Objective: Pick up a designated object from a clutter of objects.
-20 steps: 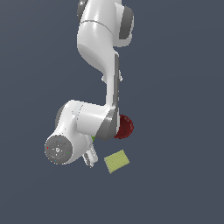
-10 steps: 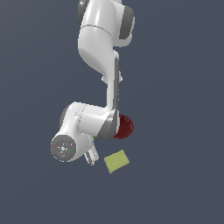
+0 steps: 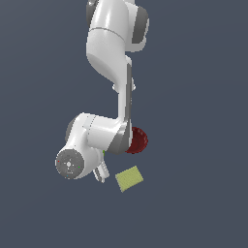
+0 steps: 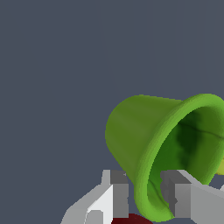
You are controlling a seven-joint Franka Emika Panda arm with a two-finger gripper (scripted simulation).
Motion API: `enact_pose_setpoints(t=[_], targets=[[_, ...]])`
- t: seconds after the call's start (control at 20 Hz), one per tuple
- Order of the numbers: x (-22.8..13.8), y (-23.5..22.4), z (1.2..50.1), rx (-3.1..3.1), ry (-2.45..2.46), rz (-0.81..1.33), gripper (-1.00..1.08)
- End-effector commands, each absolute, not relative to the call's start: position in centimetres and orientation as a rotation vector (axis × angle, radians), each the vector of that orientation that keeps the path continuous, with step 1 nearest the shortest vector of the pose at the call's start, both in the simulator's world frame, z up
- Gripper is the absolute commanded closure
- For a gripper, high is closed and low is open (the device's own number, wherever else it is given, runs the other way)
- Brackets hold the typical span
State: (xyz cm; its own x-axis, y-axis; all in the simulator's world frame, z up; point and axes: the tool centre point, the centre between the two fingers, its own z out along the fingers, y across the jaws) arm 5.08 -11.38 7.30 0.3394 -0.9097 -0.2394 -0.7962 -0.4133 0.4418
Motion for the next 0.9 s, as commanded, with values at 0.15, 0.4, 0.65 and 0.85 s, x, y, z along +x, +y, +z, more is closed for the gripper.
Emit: enact_pose_setpoints(t=[0.15, 0.4, 0.65, 0.85], targets=[[5.1, -11.4, 7.3, 2.358, -1.537, -0.667, 1.08], [4.9, -11.2, 7.8, 2.358, -1.537, -0.667, 1.08], [4.2, -10.7, 9.3, 2.359, -1.537, -0.668, 1.08], [3.3, -10.1, 11.4, 2.359, -1.537, -0.668, 1.08]])
